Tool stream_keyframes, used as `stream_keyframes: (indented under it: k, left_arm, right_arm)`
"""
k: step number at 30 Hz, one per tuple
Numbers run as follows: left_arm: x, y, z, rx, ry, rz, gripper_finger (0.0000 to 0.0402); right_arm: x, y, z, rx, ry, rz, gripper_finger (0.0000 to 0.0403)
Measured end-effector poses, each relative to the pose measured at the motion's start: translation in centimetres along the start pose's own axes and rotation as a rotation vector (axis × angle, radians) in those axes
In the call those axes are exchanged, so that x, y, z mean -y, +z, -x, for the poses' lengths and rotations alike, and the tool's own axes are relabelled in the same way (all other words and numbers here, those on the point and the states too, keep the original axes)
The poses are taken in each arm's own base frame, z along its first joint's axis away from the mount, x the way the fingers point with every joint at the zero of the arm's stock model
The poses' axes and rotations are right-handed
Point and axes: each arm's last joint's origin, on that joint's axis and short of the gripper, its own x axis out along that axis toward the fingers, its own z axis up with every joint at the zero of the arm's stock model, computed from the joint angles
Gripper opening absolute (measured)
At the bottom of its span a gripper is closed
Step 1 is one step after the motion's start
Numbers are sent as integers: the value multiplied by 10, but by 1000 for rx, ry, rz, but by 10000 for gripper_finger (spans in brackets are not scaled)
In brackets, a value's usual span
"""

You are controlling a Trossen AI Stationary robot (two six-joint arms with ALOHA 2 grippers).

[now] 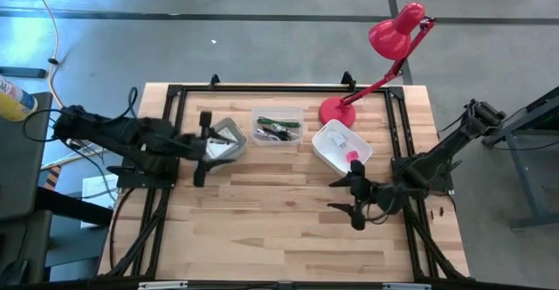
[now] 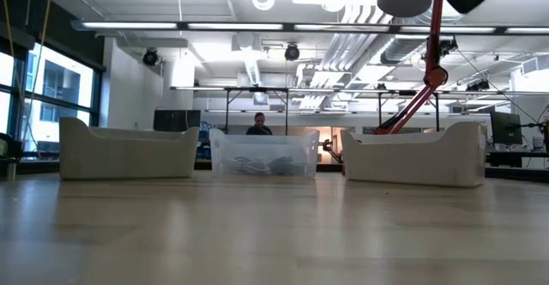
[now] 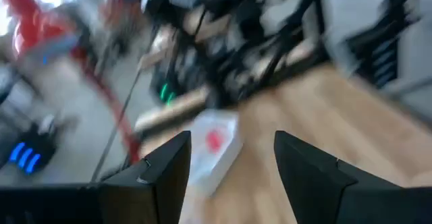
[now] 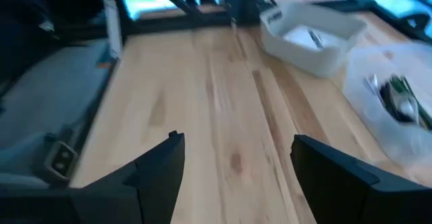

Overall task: Pick and place items into bin
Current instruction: Return to Home Position

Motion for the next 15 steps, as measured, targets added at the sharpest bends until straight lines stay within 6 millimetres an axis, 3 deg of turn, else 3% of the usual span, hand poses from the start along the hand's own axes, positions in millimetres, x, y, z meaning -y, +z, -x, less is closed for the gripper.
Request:
stream_keyframes:
  k: [3,8,15]
  left_arm:
    - [8,-24,13,166,-3,18,200]
    - [17,-62,30,253,48,47,200]
    - [21,-82,46,307,68,33,200]
  right_arm:
    - [5,9,9,33,35,19,259]
    - [21,24,22,94,64,36,259]
    - [48,40,35,149,87,44,259]
